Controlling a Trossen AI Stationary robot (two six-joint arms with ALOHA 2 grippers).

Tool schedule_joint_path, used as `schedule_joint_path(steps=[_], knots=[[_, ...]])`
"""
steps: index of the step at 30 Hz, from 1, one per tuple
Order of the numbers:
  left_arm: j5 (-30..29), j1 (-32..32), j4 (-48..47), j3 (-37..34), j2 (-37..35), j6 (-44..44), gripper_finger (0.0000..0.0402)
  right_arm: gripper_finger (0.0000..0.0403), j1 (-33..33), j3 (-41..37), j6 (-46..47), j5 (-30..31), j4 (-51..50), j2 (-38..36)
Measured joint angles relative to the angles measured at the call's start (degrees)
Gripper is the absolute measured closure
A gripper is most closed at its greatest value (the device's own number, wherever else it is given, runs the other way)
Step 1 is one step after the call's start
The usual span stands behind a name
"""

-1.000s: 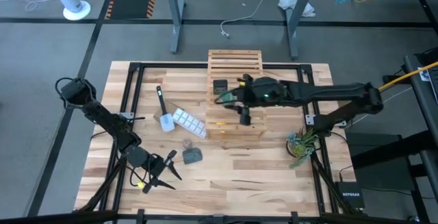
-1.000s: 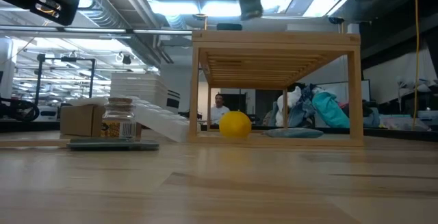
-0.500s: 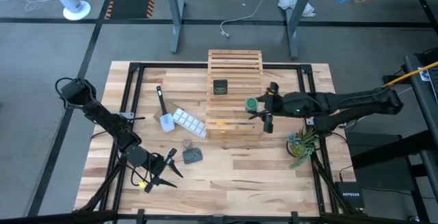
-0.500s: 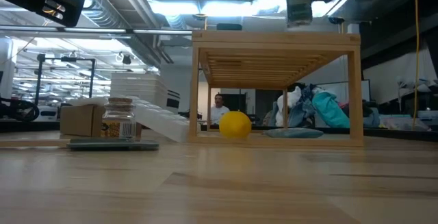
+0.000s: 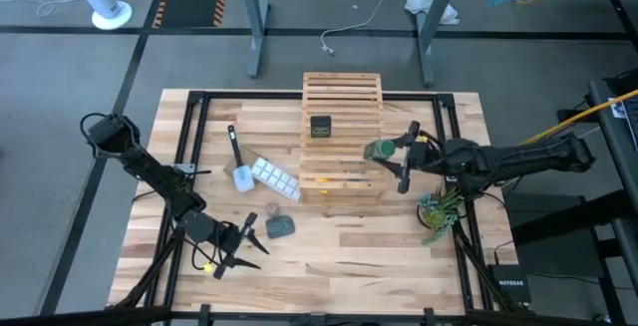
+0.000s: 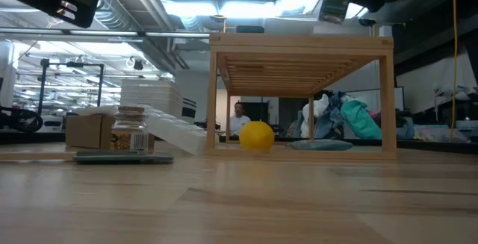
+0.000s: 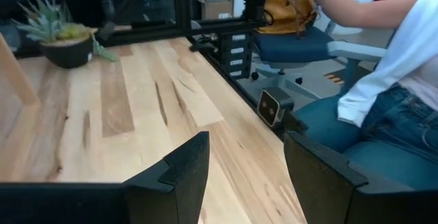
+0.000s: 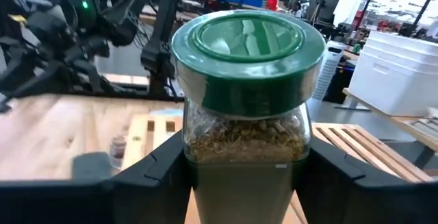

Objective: Shelf spices
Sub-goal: Put the green seasoning bottle on the shelf

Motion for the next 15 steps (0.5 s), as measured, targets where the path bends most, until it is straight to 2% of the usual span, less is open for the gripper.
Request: schedule_joint_path(steps=[5, 15], knots=[[-0.23, 0.0, 2.35, 0.0, 0.0, 2.91, 0.0219, 0.0199, -4.5, 0.02, -1.06, -1.0, 1.95, 1.13], [-0.23, 0.0, 2.02, 0.0, 0.0, 3.76, 0.0219, 0.0199, -18.15, 0.02, 2.36, -16.09, 2.63, 4.25]])
